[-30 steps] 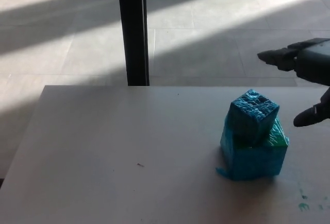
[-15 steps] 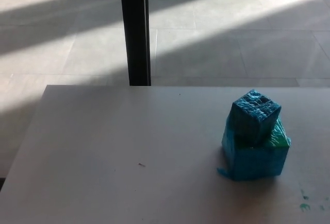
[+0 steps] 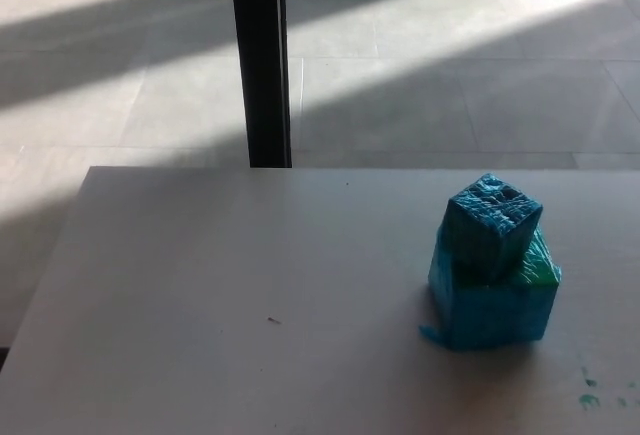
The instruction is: The robot uses its right hand to pick up the small cube kept on the middle on the desk and place it on the bigger cube kept next to it
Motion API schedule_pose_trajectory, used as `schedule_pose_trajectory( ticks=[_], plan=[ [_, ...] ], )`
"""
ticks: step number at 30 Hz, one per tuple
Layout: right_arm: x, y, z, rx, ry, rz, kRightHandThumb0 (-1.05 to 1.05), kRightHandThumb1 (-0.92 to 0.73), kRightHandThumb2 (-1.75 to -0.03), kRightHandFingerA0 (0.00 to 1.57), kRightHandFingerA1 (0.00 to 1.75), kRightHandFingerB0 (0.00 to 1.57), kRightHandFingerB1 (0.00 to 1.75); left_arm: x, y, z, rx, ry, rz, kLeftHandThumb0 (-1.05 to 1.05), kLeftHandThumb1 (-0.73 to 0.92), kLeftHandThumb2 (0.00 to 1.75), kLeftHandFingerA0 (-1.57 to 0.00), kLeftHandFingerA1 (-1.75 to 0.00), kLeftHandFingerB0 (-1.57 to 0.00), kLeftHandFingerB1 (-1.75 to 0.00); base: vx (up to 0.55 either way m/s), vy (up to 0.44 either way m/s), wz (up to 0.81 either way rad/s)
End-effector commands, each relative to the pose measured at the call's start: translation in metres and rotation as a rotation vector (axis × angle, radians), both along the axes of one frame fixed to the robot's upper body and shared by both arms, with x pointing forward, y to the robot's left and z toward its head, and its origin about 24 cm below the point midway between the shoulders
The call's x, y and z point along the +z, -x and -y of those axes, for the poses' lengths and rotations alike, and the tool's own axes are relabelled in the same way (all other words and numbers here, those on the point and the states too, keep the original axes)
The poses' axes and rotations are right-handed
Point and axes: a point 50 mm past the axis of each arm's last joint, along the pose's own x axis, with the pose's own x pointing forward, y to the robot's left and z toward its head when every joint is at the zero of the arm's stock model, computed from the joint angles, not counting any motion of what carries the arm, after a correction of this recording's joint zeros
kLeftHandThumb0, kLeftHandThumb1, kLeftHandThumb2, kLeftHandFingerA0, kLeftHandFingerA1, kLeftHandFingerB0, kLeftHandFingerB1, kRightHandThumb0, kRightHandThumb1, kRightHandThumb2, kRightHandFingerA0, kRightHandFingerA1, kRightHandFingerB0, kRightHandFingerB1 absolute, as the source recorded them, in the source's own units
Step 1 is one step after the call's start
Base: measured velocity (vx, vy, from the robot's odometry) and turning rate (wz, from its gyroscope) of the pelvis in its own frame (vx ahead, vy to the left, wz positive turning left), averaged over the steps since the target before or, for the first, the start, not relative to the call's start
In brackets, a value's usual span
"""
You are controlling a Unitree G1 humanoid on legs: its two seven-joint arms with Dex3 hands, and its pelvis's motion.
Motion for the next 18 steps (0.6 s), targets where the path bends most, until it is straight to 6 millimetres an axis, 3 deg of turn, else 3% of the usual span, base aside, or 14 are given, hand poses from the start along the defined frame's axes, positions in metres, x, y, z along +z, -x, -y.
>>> schedule_pose_trajectory(
  ticks=[1, 2, 3, 4, 5, 6, 7, 10, 15, 16, 18],
  plan=[
    [-0.027, 0.071, 0.062, -0.356, -0.038, 0.216, -0.78, -0.49, -0.83, 0.00, 0.31, 0.00, 0.29, 0.002, 0.003, -0.003, 0.020, 0.000, 0.020, -0.95, 0.90, 0.67, -0.41, -0.54, -0.37, -0.38, 0.00, 0.000, 0.00],
    [-0.041, 0.079, 0.066, -0.389, -0.087, 0.219, -0.77, -0.47, -0.82, 0.00, 0.32, 0.00, 0.32, 0.002, 0.004, -0.004, 0.022, 0.000, 0.023, -1.01, 0.75, 0.84, -0.38, -0.55, -0.33, -0.42, 0.00, 0.000, 0.00],
    [-0.054, 0.086, 0.070, -0.430, -0.133, 0.213, -0.84, -0.48, -0.81, 0.00, 0.28, 0.04, 0.29, 0.001, 0.004, -0.004, 0.024, 0.000, 0.023, -0.96, 0.90, 0.68, -0.40, -0.55, -0.38, -0.38, 0.00, 0.000, 0.00],
    [-0.064, 0.091, 0.073, -0.458, -0.160, 0.206, -0.88, -0.50, -0.83, 0.00, 0.27, 0.07, 0.29, 0.001, 0.004, -0.004, 0.022, -0.002, 0.022, -0.96, 0.90, 0.68, -0.42, -0.54, -0.38, -0.38, 0.00, 0.000, 0.00],
    [-0.075, 0.097, 0.074, -0.479, -0.168, 0.193, -0.88, -0.50, -0.83, 0.00, 0.28, 0.07, 0.30, 0.002, 0.004, -0.004, 0.021, -0.004, 0.020, -0.92, 0.68, 1.11, -0.38, -0.61, -0.35, -0.50, 0.00, 0.000, 0.00],
    [-0.086, 0.102, 0.074, -0.507, -0.170, 0.174, -0.88, -0.50, -0.86, 0.00, 0.32, 0.06, 0.30, 0.002, 0.003, -0.004, 0.021, -0.005, 0.021, -0.93, 0.68, 1.12, -0.39, -0.61, -0.34, -0.50, 0.00, 0.000, 0.00],
    [-0.094, 0.106, 0.074, -0.523, -0.182, 0.167, -0.88, -0.50, -0.87, 0.00, 0.33, 0.06, 0.32, 0.003, 0.003, -0.004, 0.023, -0.005, 0.021, -0.96, 0.89, 0.67, -0.42, -0.54, -0.39, -0.38, 0.00, 0.000, 0.00],
    [-0.129, 0.122, 0.071, -0.584, -0.293, 0.168, -0.87, -0.48, -0.85, 0.00, 0.31, 0.05, 0.35, 0.004, 0.003, -0.005, 0.020, 0.001, 0.028, -0.97, 0.89, 0.68, -0.40, -0.54, -0.37, -0.38, 0.00, 0.000, 0.00],
    [-0.166, 0.138, 0.066, -0.668, -0.409, 0.148, -0.89, -0.50, -0.89, 0.00, 0.31, 0.06, 0.30, 0.005, 0.002, -0.005, 0.018, 0.001, 0.030, -0.96, 0.90, 0.67, -0.40, -0.55, -0.38, -0.38, 0.00, 0.000, 0.00],
    [-0.182, 0.145, 0.062, -0.697, -0.463, 0.144, -0.88, -0.48, -0.86, 0.00, 0.29, 0.07, 0.30, 0.004, 0.002, -0.005, 0.027, 0.000, 0.026, -0.95, 0.90, 0.67, -0.41, -0.53, -0.38, -0.37, 0.00, 0.000, 0.00],
    [-0.188, 0.147, 0.059, -0.703, -0.452, 0.129, -0.88, -0.49, -0.88, 0.00, 0.32, 0.06, 0.33, 0.004, 0.002, -0.006, 0.032, 0.004, 0.030, -0.97, 0.89, 0.67, -0.40, -0.55, -0.38, -0.39, 0.00, 0.000, 0.00]
  ],
)
